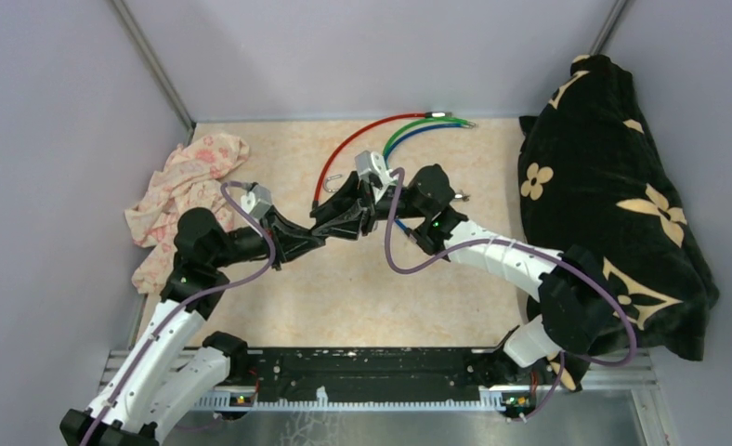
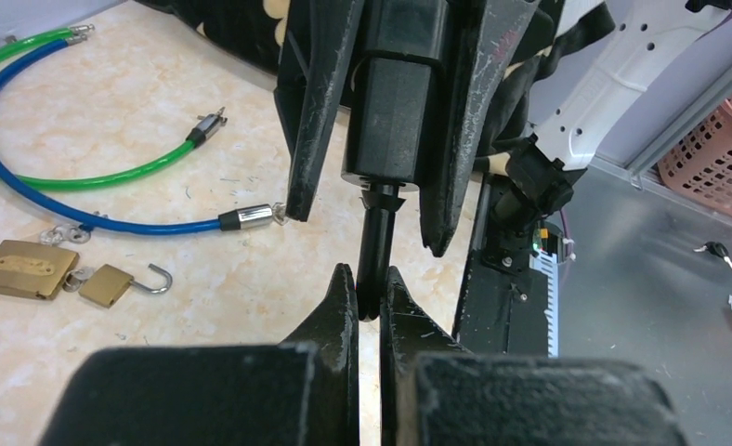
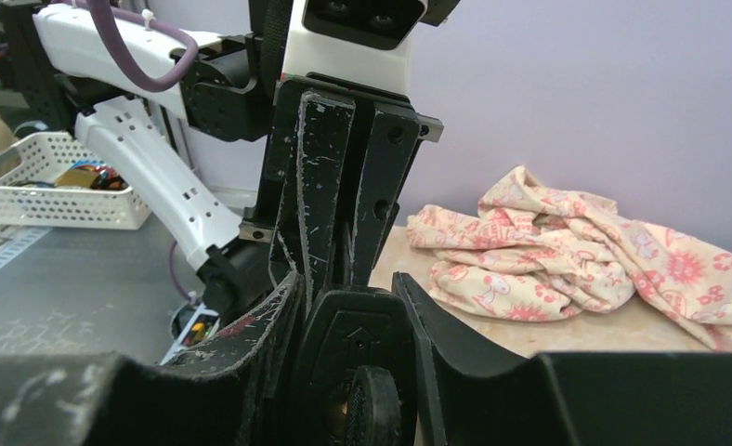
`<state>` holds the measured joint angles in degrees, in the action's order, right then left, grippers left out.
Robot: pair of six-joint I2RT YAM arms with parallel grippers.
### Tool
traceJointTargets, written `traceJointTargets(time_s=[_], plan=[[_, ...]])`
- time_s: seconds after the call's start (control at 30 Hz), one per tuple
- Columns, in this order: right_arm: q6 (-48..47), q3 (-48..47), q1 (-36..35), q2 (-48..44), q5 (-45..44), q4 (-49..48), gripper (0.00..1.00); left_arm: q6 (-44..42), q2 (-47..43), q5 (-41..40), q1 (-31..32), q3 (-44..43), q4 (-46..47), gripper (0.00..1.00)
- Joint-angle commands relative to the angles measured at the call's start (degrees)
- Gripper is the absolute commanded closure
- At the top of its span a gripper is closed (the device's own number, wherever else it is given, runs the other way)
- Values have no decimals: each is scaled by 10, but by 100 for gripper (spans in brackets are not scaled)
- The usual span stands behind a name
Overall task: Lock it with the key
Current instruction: Lock the lock.
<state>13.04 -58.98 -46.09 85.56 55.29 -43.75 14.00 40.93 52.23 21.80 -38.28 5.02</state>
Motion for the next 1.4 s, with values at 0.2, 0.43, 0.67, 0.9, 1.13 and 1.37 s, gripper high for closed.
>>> traceJointTargets(time_s=[0.2, 0.43, 0.67, 0.9, 1.13, 1.37], plan=[[-15, 70, -63, 106, -25, 30, 100, 72, 7, 64, 20, -52, 316, 100], [-2, 72, -68, 140, -26, 2, 100, 69, 23, 73, 38, -60, 340, 100], [12, 73, -69, 166, -22, -27, 100, 66, 36, 84, 54, -65, 349, 100], [56, 85, -33, 122, -22, -67, 100, 82, 19, 93, 41, -61, 303, 100], [67, 69, -20, 27, -113, -36, 100, 134, -26, 59, 20, 8, 292, 100], [125, 63, -47, -11, -218, -122, 100, 184, -75, -4, 6, 74, 317, 100]])
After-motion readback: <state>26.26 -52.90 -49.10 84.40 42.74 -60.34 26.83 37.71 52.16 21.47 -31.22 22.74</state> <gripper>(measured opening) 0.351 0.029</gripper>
